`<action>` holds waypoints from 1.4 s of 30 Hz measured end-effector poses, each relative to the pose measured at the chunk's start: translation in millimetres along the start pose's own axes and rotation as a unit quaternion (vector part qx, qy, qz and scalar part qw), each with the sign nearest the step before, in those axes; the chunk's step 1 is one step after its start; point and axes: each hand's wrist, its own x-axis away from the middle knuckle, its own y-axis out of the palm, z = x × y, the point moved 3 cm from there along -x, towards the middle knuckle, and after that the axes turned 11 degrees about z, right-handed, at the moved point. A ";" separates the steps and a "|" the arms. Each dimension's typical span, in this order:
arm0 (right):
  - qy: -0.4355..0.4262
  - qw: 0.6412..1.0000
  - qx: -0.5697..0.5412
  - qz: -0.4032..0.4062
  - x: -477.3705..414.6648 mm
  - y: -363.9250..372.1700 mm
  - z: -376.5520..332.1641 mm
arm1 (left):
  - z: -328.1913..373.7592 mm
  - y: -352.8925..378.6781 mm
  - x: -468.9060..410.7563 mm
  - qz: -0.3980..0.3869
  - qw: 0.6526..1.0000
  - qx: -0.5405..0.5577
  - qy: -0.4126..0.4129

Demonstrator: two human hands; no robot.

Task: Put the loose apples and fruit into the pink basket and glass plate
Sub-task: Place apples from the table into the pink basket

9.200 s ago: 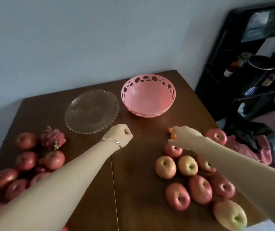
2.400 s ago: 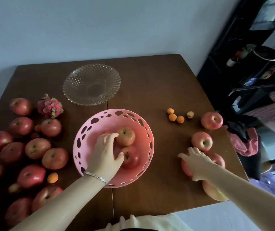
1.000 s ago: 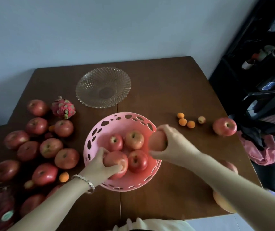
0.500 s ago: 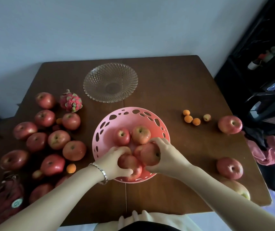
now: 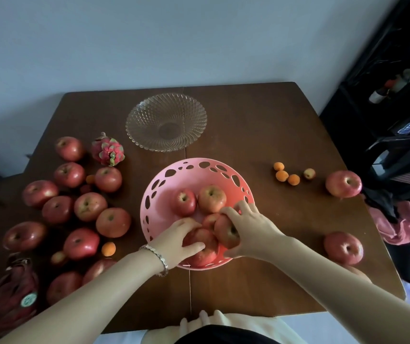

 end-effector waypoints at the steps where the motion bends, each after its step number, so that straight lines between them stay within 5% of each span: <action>1: 0.002 1.000 -0.008 -0.010 1.2 0.2 1.1 | 1.2 2.4 1.9 0.006 1.000 0.000 0.005; 8: 0.027 0.993 -0.113 -0.024 8.4 -2.4 20.7 | 4.3 4.0 4.9 0.055 0.997 0.060 0.010; 18: 0.040 0.995 -0.075 0.042 4.9 4.8 9.3 | 36.6 -0.5 -8.7 0.054 0.998 0.023 -0.028; 24: 0.081 0.988 -0.036 0.124 -2.5 0.5 23.0 | 44.4 16.7 -18.9 0.013 0.990 -0.141 -0.006; 37: 0.092 0.983 -0.045 0.150 -26.2 12.3 37.5 | 36.6 17.6 -32.2 0.039 0.998 -0.027 -0.032; 42: 0.092 0.986 -0.070 0.116 -16.9 2.0 36.5 | 45.2 22.9 -42.0 0.024 0.991 -0.129 -0.007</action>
